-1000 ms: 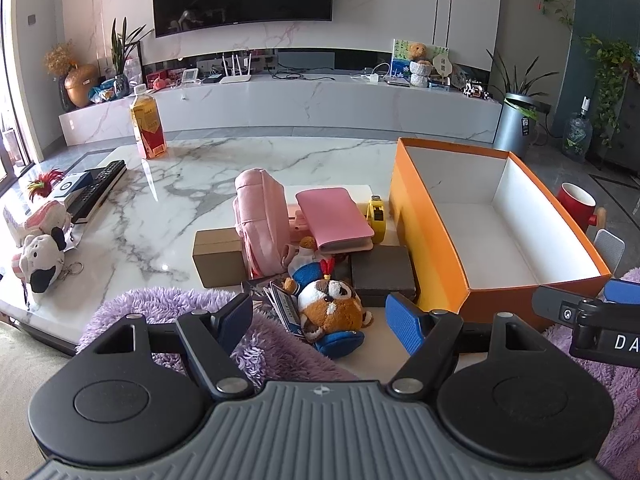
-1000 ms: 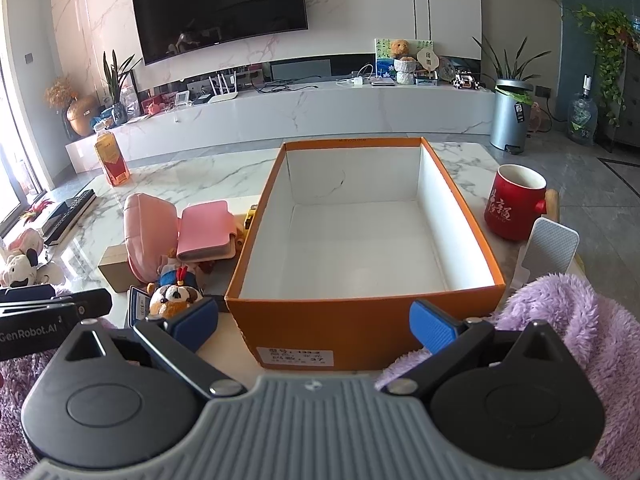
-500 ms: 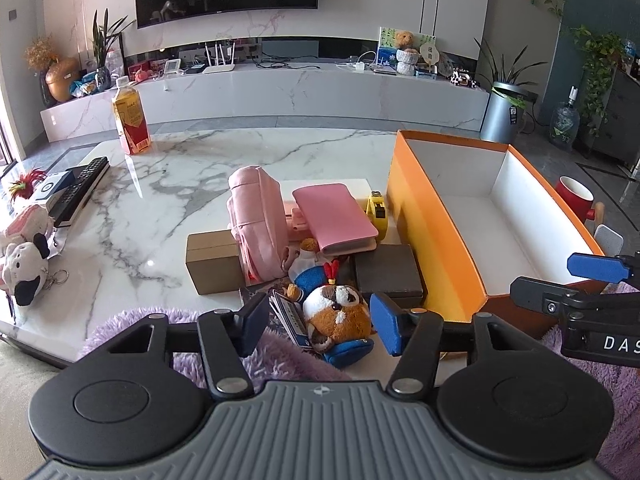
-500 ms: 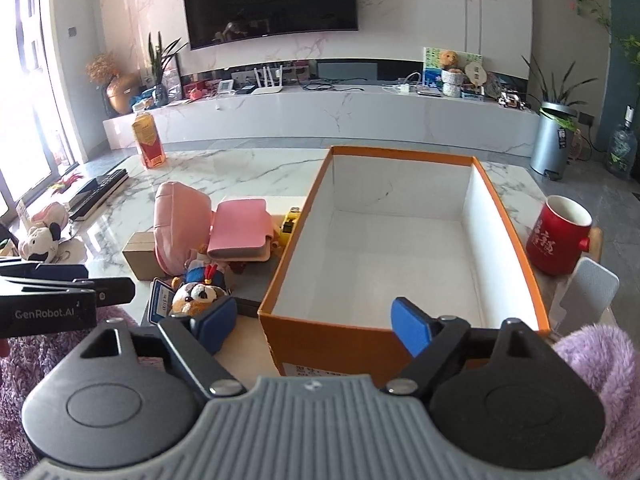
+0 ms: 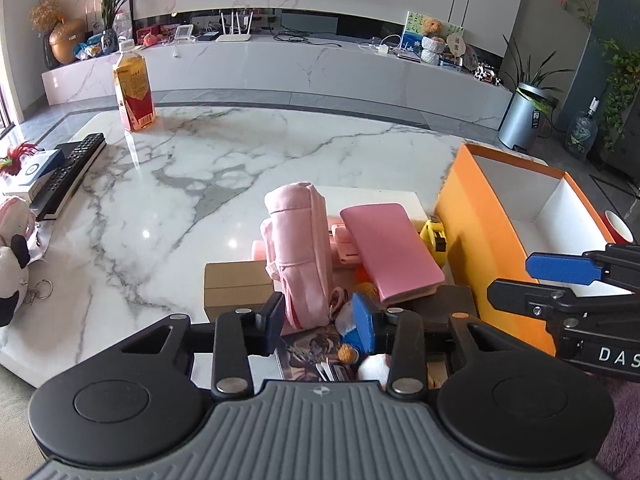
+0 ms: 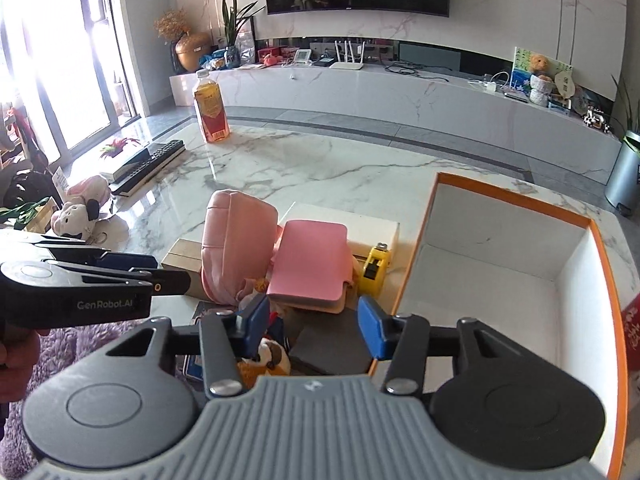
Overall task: Organize objects
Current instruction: 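Close the left gripper on the pink backpack while the right gripper grasps the pink wallet, then lift the pink backpack with the left gripper while the right gripper lifts the pink wallet over the box, then lower the pink backpack into the orange box while the right gripper lowers the pink wallet beside it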
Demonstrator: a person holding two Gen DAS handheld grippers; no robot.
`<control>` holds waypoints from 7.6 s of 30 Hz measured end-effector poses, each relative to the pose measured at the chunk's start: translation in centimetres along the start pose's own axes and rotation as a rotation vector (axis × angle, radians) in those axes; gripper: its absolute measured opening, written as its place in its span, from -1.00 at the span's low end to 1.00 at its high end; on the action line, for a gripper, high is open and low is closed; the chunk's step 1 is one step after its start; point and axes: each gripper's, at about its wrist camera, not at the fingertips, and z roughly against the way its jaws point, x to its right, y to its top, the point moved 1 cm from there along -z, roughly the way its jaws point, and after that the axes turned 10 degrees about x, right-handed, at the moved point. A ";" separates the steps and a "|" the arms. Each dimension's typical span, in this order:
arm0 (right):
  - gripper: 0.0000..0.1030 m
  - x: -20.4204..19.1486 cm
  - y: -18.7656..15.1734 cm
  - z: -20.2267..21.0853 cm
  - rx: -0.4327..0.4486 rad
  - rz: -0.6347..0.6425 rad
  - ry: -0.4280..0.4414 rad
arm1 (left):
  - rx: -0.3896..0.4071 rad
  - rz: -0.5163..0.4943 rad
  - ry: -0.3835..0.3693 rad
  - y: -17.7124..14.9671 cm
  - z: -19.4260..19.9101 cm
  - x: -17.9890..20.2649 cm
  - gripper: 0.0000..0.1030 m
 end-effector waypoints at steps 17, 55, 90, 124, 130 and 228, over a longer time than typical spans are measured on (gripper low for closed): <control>0.02 0.7 2.4 -11.8 -0.229 -0.046 0.052 | -0.058 0.003 0.002 1.3 -6.1 -1.2 -0.04; 0.64 2.6 2.6 -16.2 -0.400 -0.393 0.116 | -0.044 0.026 -0.046 1.3 -5.9 -2.1 -0.28; -0.10 3.3 1.6 -17.5 -0.325 -0.555 0.124 | -0.041 -0.061 0.018 1.1 -5.8 -1.5 -0.36; -0.57 8.6 4.4 5.6 0.210 -0.475 -0.005 | 0.148 -0.159 -0.254 7.0 5.3 9.6 -0.46; -0.57 13.3 2.0 9.1 0.241 -0.519 -0.144 | 0.118 -0.224 -0.355 6.7 4.6 14.5 -0.46; -0.57 15.6 -4.3 4.1 -0.054 -0.490 -0.164 | -0.514 -0.523 -0.755 0.4 -3.8 19.6 -0.55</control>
